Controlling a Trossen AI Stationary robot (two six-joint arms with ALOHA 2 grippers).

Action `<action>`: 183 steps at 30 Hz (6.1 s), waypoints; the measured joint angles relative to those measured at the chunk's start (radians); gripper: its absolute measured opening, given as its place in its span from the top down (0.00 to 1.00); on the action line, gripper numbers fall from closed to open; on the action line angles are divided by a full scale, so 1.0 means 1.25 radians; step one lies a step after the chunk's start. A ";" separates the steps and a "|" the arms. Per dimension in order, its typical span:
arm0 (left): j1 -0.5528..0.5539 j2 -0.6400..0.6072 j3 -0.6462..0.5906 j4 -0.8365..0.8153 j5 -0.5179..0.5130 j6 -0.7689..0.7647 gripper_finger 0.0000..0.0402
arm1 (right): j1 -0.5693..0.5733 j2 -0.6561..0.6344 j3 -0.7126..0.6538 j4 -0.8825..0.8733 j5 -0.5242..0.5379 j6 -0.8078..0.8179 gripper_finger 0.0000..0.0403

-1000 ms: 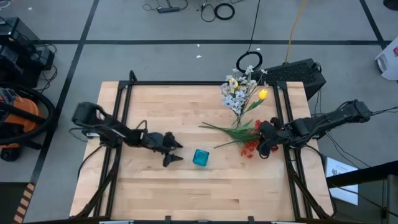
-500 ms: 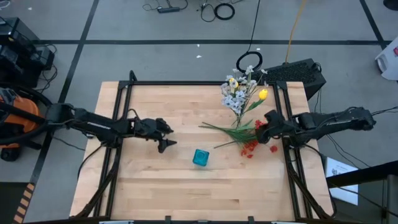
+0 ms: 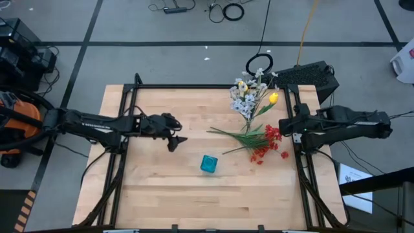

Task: Sort flowers into vase by color
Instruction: Put the bottom orange flowers into the blue vase

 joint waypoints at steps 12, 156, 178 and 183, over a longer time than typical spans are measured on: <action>-0.008 0.186 0.368 -0.202 -0.056 0.078 0.12 | 0.000 0.013 0.000 0.000 0.012 -0.067 0.97; 0.039 0.141 0.271 -0.480 -0.034 0.068 0.12 | 0.197 0.824 0.148 0.203 -0.072 0.662 0.61; -0.007 0.141 0.272 -0.496 -0.029 0.082 0.12 | 0.216 0.852 0.129 0.123 -0.092 0.617 0.98; -0.008 0.141 0.272 -0.496 -0.029 0.082 0.12 | 0.227 0.779 0.129 0.082 -0.092 0.646 0.99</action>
